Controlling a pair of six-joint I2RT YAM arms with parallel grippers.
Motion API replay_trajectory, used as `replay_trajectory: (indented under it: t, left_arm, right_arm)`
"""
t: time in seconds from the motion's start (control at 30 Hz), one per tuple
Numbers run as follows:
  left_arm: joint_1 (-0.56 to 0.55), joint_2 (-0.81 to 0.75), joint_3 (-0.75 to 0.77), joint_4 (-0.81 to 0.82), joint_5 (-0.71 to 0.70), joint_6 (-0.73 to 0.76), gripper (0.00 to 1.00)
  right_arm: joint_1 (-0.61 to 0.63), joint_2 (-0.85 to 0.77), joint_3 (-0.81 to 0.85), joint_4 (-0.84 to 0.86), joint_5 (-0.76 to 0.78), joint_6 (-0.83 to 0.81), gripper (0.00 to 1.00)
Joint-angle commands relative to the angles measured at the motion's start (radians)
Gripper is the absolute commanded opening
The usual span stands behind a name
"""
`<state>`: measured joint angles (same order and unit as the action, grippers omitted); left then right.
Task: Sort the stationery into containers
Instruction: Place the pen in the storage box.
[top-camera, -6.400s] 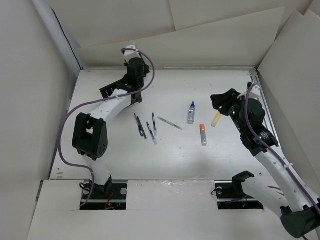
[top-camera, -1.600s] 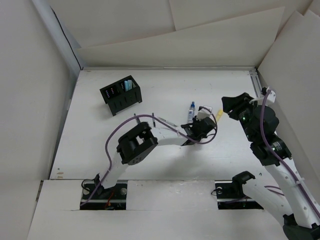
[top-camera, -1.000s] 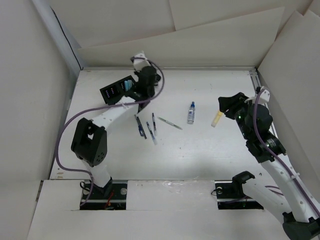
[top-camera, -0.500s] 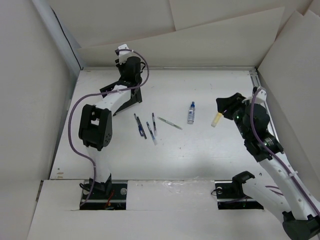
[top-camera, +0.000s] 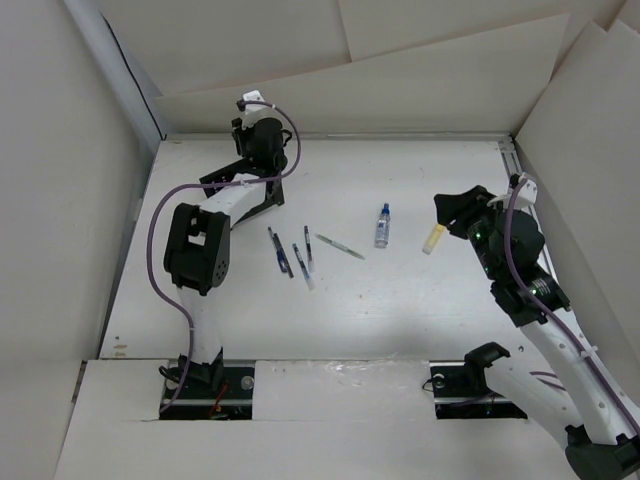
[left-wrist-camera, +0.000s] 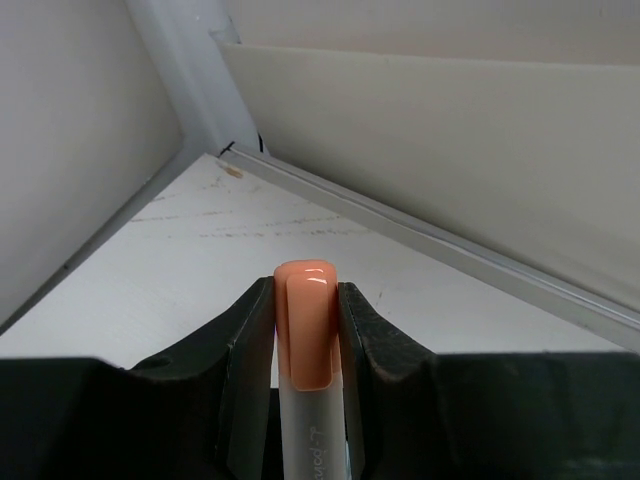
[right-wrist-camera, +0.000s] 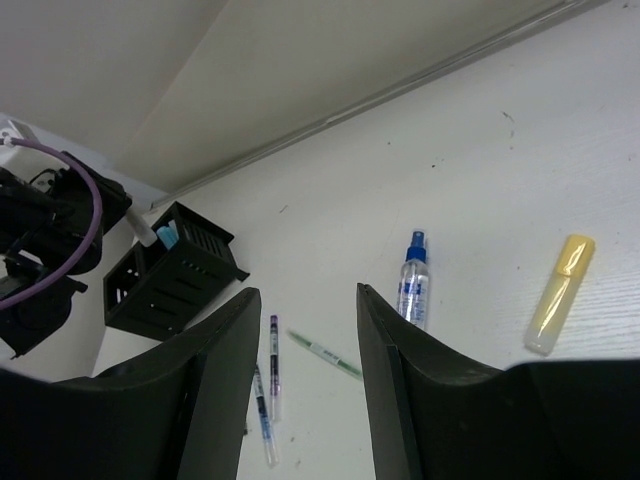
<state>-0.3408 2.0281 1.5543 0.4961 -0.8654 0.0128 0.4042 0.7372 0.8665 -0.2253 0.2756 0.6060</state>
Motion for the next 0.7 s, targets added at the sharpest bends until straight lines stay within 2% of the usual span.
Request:
replay_trajectory:
  t: [0.0,0.23,0.67]
  left_arm:
    - [-0.001,-0.020,-0.036,0.169,-0.053,0.102,0.06]
    - [-0.039,0.007,-0.103,0.326,-0.090,0.233,0.07]
    - [-0.049,-0.028,-0.172,0.315,-0.121,0.159,0.13]
  right_arm:
    - [-0.005,-0.013,-0.009,0.052,-0.013,-0.012,0.49]
    - [-0.005,-0.032,-0.018,0.052,-0.013,-0.012,0.49]
    - [-0.005,-0.032,-0.018,0.061,-0.023,-0.012,0.49]
